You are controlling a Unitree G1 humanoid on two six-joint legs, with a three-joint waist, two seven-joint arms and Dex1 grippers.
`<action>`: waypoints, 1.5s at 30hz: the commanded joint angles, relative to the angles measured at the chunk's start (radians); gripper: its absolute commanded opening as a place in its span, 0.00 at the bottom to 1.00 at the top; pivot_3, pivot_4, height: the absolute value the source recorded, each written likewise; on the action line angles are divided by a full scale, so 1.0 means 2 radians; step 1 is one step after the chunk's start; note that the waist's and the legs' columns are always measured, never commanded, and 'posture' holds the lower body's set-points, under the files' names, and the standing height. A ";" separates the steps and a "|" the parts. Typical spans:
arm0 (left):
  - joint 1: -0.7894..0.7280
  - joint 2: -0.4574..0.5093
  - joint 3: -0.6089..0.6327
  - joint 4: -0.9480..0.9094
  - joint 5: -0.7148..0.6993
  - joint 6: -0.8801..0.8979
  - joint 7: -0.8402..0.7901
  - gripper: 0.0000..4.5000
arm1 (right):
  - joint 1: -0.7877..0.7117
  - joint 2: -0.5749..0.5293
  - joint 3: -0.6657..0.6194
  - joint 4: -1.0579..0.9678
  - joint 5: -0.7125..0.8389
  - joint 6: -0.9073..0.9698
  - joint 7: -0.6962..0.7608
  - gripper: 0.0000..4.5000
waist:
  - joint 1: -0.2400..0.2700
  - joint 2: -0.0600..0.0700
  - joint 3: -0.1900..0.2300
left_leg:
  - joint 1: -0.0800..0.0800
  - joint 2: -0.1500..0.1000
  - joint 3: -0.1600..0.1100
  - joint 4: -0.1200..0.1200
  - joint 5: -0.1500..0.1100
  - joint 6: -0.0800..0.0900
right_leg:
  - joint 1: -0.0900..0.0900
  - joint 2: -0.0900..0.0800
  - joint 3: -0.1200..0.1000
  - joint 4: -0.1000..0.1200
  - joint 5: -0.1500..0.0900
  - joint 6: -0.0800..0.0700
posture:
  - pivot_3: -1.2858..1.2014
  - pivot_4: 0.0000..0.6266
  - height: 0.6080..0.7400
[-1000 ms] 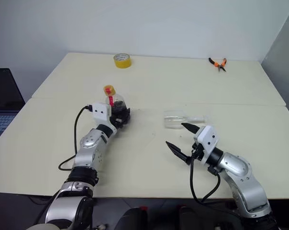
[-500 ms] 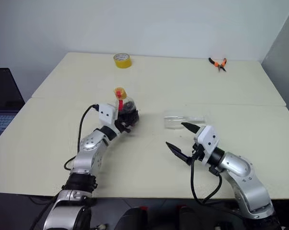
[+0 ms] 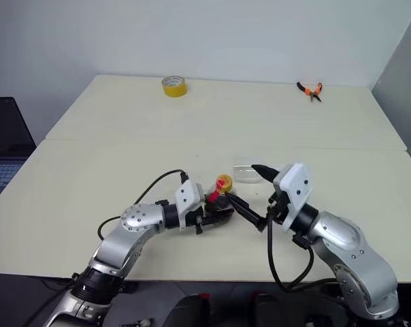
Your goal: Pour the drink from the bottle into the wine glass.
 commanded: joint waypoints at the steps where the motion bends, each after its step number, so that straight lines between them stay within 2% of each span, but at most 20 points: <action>1: -0.017 -0.003 -0.005 0.002 0.007 -0.013 -0.009 0.40 | -0.018 0.005 0.003 -0.026 0.022 0.035 -0.021 1.00 | 0.000 0.000 0.000 | 0.000 0.000 0.000 0.000 0.000 0.000 | 0.000 0.000 0.000 0.000 0.000 0.000 | 0.52 0.24 1.00; 8: -0.024 -0.010 -0.008 0.021 0.016 -0.022 -0.011 0.40 | -0.030 0.007 -0.001 -0.039 0.057 0.072 -0.032 1.00 | 0.000 0.000 0.000 | 0.000 0.000 0.000 0.000 0.000 0.000 | 0.000 0.000 0.000 0.000 0.000 0.000 | 0.52 0.24 1.00; 25: -0.015 -0.019 -0.011 0.022 0.030 -0.028 -0.014 0.40 | -0.076 -0.003 0.011 -0.017 0.048 0.100 -0.042 1.00 | 0.000 0.000 0.000 | 0.000 0.000 0.000 0.000 0.000 0.000 | 0.000 0.000 0.000 0.000 0.000 0.000 | 0.52 0.24 1.00; 28: -0.015 -0.020 -0.011 0.022 0.031 -0.029 -0.014 0.40 | -0.076 -0.007 0.015 -0.017 0.043 0.100 -0.041 0.87 | 0.000 0.000 0.000 | 0.000 0.000 0.000 0.000 0.000 0.000 | 0.000 0.000 0.000 0.000 0.000 0.000 | 0.52 0.24 1.00; 35: -0.016 -0.020 -0.011 0.022 0.031 -0.031 -0.016 0.40 | -0.074 -0.013 0.022 -0.016 0.027 0.094 -0.042 0.32 | 0.000 0.000 0.000 | 0.000 0.000 0.000 0.000 0.000 0.000 | 0.000 0.000 0.000 0.000 0.000 0.000 | 0.52 0.24 1.00; 36: -0.016 -0.019 -0.010 0.022 0.031 -0.031 -0.016 0.40 | -0.075 -0.015 0.023 -0.015 0.025 0.092 -0.040 0.27 | 0.000 0.000 0.000 | 0.000 0.000 0.000 0.000 0.000 0.000 | 0.000 0.000 0.000 0.000 0.000 0.000 | 0.52 0.24 1.00; 41: -0.017 -0.018 -0.009 0.020 0.031 -0.028 -0.017 0.34 | -0.075 -0.021 0.023 -0.010 0.018 0.084 -0.033 0.27 | 0.000 0.000 0.000 | 0.000 0.000 0.000 0.000 0.000 0.000 | 0.000 0.000 0.000 0.000 0.000 0.000 | 0.52 0.24 1.00; 45: -0.018 -0.016 -0.005 0.011 0.026 -0.021 -0.019 0.29 | -0.076 -0.064 0.022 0.028 -0.003 0.034 0.034 0.27 | 0.000 0.000 0.000 | 0.000 0.000 0.000 0.000 0.000 0.000 | 0.000 0.000 0.000 -0.001 0.000 0.000 | 0.52 0.24 1.00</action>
